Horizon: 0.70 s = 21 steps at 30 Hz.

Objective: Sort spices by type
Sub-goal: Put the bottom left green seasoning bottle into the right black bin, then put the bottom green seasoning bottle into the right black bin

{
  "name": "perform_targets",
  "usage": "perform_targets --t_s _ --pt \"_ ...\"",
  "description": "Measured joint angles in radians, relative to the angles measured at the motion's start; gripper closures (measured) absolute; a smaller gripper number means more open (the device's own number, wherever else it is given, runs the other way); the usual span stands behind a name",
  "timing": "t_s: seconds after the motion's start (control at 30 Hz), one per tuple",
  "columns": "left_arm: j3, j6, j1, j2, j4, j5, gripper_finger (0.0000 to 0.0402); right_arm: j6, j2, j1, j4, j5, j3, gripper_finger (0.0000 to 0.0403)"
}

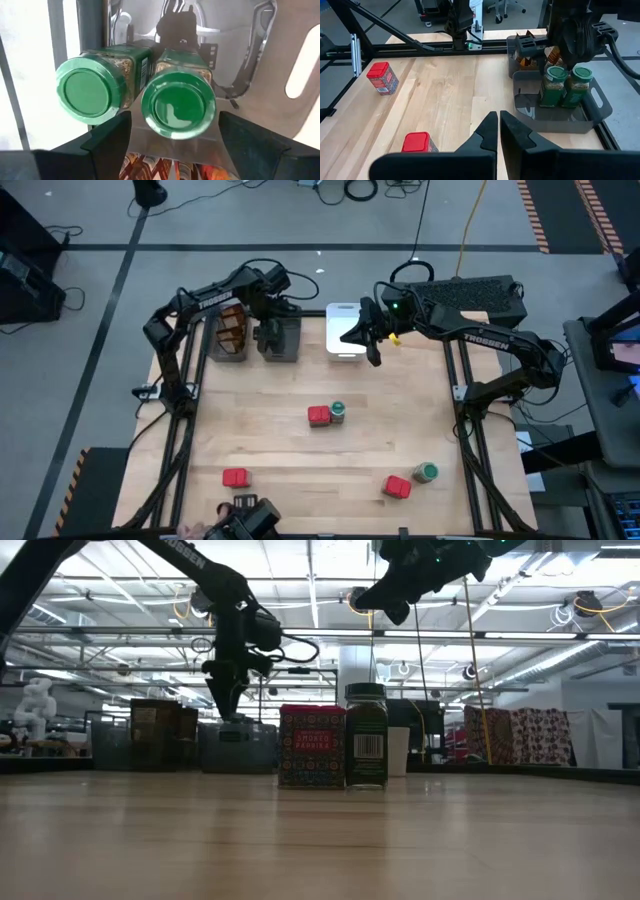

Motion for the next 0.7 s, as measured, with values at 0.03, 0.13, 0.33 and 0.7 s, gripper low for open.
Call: perform_targets --t_s 0.03,0.13,0.33,0.7 --pt "0.000 0.000 -0.002 -0.006 -0.002 0.000 0.0097 -0.001 0.000 0.000 0.000 0.000 0.000 0.0403" --pt "0.000 0.000 -0.008 -0.036 -0.002 0.000 0.0097 -0.004 0.000 0.000 0.000 0.000 0.000 0.0403" --pt "0.000 -0.001 -0.032 -0.116 0.001 0.000 0.0101 -0.004 0.000 0.000 0.001 0.000 0.000 0.0403" --pt "0.000 -0.231 -0.167 -0.259 -0.003 0.137 0.0103 0.006 0.000 0.026 -0.007 -0.004 0.000 0.0403"
